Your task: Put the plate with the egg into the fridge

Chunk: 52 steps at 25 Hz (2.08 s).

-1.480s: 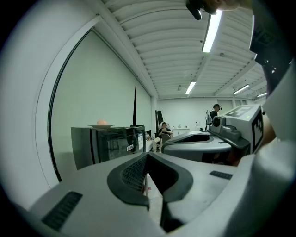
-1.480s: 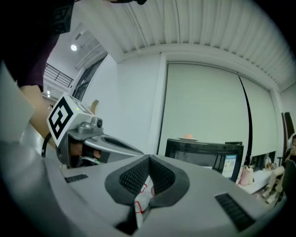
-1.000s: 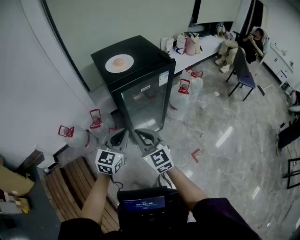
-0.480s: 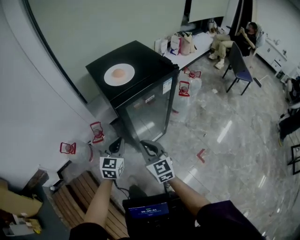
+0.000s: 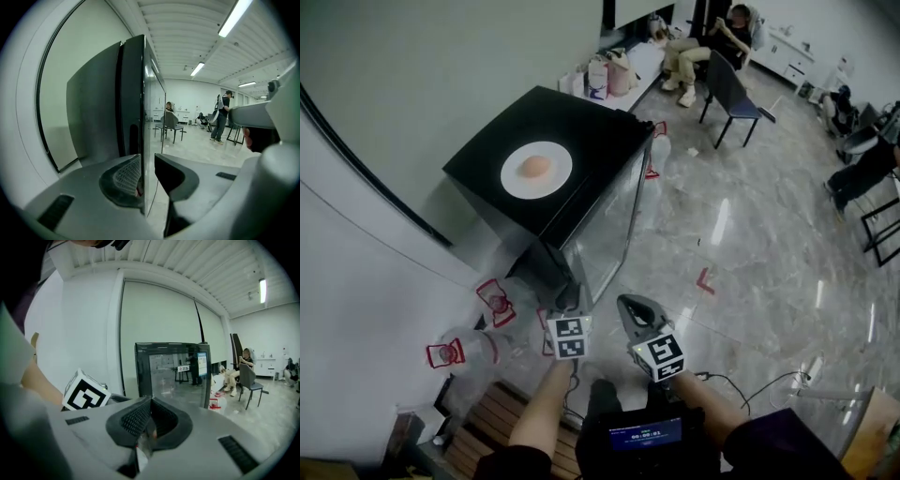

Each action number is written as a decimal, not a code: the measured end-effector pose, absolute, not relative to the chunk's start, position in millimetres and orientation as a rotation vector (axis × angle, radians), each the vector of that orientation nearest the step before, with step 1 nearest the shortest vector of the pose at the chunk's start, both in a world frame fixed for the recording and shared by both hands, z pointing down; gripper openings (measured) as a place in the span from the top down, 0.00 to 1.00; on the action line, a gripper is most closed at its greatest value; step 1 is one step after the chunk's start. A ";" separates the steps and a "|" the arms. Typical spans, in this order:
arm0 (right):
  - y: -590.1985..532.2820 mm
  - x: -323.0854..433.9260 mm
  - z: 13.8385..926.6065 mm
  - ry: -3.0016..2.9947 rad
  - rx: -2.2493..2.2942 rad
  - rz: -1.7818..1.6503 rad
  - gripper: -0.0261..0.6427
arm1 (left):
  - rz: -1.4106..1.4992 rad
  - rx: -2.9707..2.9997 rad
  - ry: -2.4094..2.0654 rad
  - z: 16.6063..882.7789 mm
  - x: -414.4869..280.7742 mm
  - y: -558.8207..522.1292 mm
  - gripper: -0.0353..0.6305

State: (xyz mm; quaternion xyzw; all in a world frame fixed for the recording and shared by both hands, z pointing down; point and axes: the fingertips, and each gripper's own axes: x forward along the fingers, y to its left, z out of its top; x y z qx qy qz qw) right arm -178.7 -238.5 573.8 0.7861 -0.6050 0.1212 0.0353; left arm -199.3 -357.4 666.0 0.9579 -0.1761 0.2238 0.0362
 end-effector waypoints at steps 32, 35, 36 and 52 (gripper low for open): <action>-155.2 -156.6 601.6 -1.642 2.656 0.534 0.95 | 0.669 2.830 -0.770 666.5 -183.6 -360.3 0.87; -159.4 -157.1 602.2 -1.628 2.665 0.518 0.95 | 0.661 2.887 -0.699 666.9 -178.2 -324.0 0.87; -160.3 -156.0 600.9 -1.620 2.669 0.506 0.95 | 0.656 2.893 -0.684 667.3 -175.8 -310.1 0.87; -53.5 -53.7 610.8 -1.548 2.672 0.447 0.95 | 0.646 2.793 -0.927 664.8 -118.8 -168.2 0.89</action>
